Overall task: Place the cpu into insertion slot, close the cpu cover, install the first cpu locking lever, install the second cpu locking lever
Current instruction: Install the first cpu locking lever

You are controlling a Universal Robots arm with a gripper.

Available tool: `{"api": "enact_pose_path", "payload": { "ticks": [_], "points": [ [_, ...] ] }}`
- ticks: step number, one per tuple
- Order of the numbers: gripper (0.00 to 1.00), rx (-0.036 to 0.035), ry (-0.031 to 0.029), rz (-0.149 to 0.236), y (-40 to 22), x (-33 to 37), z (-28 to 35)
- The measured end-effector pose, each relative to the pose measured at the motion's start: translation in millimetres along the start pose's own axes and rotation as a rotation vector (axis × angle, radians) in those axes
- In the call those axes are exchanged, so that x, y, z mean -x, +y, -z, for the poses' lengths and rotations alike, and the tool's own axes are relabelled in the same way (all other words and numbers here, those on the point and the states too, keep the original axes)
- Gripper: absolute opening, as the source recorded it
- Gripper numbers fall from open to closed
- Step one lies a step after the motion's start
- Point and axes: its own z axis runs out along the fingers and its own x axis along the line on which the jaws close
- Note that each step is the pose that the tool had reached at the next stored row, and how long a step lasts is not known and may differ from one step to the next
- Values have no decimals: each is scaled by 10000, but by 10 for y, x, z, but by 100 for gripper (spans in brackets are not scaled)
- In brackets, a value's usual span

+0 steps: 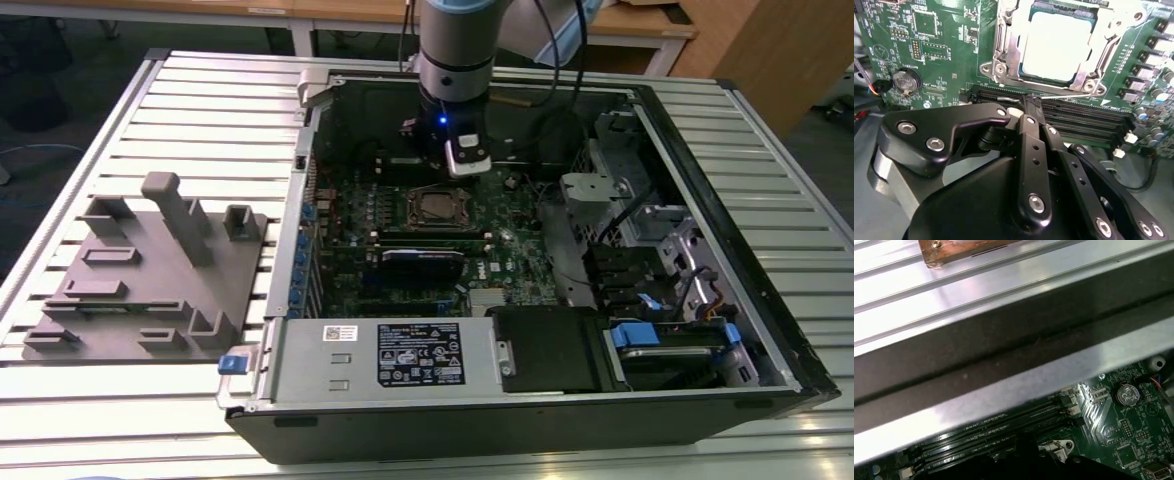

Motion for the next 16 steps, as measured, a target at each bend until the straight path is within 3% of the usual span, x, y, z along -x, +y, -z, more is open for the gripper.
{"api": "enact_pose_path", "payload": {
  "ticks": [7, 16],
  "points": [
    [11, -6, -75, -382, 49, -20, -21],
    [11, -77, -196, -823, 50, -21, -44]
  ]
}}
